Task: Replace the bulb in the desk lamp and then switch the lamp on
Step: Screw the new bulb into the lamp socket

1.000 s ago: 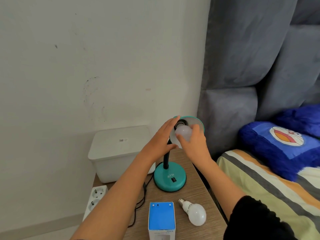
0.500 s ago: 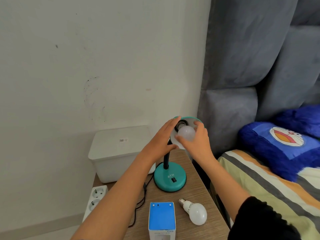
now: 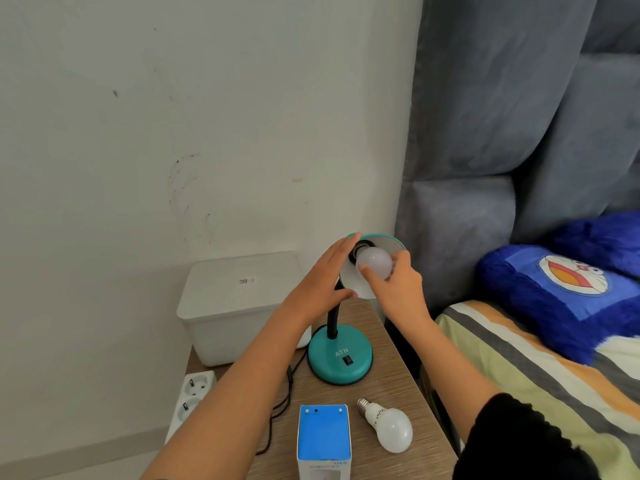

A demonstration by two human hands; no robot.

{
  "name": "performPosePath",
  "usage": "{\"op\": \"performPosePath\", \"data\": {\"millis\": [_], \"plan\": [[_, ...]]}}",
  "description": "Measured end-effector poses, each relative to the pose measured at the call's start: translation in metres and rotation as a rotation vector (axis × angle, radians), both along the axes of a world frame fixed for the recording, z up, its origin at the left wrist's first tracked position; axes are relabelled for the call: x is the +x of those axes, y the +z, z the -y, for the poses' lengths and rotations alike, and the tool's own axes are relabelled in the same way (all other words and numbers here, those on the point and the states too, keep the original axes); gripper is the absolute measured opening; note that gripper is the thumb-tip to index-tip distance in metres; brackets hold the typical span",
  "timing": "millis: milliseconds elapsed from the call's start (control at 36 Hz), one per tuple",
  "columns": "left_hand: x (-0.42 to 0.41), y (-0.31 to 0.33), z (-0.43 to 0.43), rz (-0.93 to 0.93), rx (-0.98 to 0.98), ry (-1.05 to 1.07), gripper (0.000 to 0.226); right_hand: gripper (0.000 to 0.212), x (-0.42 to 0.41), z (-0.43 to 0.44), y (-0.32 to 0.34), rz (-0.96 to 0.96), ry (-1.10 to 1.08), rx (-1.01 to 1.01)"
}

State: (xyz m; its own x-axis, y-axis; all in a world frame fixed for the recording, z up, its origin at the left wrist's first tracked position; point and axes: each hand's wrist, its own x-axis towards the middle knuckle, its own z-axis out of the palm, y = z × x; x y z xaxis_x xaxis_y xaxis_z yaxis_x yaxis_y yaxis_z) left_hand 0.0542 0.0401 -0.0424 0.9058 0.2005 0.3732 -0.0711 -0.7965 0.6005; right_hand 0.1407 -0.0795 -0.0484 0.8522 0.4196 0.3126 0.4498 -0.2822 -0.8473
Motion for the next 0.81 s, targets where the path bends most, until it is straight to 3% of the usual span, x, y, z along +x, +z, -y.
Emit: {"op": "performPosePath", "data": {"millis": [56, 139, 250, 306, 417, 472, 611, 722, 806], "plan": [[0.000, -0.001, 0.000, -0.004, 0.003, 0.002, 0.095, 0.057, 0.001, 0.001, 0.003, -0.049, -0.013, 0.046], [0.000, 0.000, 0.001, 0.000, 0.002, 0.001, 0.095, 0.068, -0.001, 0.002, 0.002, 0.155, 0.017, -0.028], [0.001, 0.000, 0.001, 0.003, -0.001, -0.008, 0.093, 0.056, -0.003, -0.002, -0.003, 0.368, 0.039, -0.187], [0.001, 0.000, 0.000, -0.001, -0.004, -0.006, 0.094, 0.051, -0.003, -0.005, -0.002, 0.267, 0.000, -0.112], [0.000, 0.000, -0.002, 0.006, -0.001, 0.004, 0.095, 0.048, -0.002, -0.012, 0.006, -0.158, -0.040, 0.105], [0.000, 0.000, -0.003, 0.007, 0.000, 0.000, 0.095, 0.052, -0.002, -0.012, 0.007, -0.192, -0.015, 0.076], [0.000, 0.000, -0.001, 0.015, -0.015, -0.020, 0.091, 0.068, -0.005, -0.005, 0.002, 0.122, 0.042, -0.118], [0.000, 0.000, -0.001, 0.013, -0.026, -0.024, 0.092, 0.064, -0.001, 0.002, -0.003, 0.347, 0.077, -0.230], [0.000, -0.001, -0.002, 0.012, -0.032, -0.022, 0.094, 0.061, -0.002, 0.002, -0.002, 0.390, 0.078, -0.262]]}}
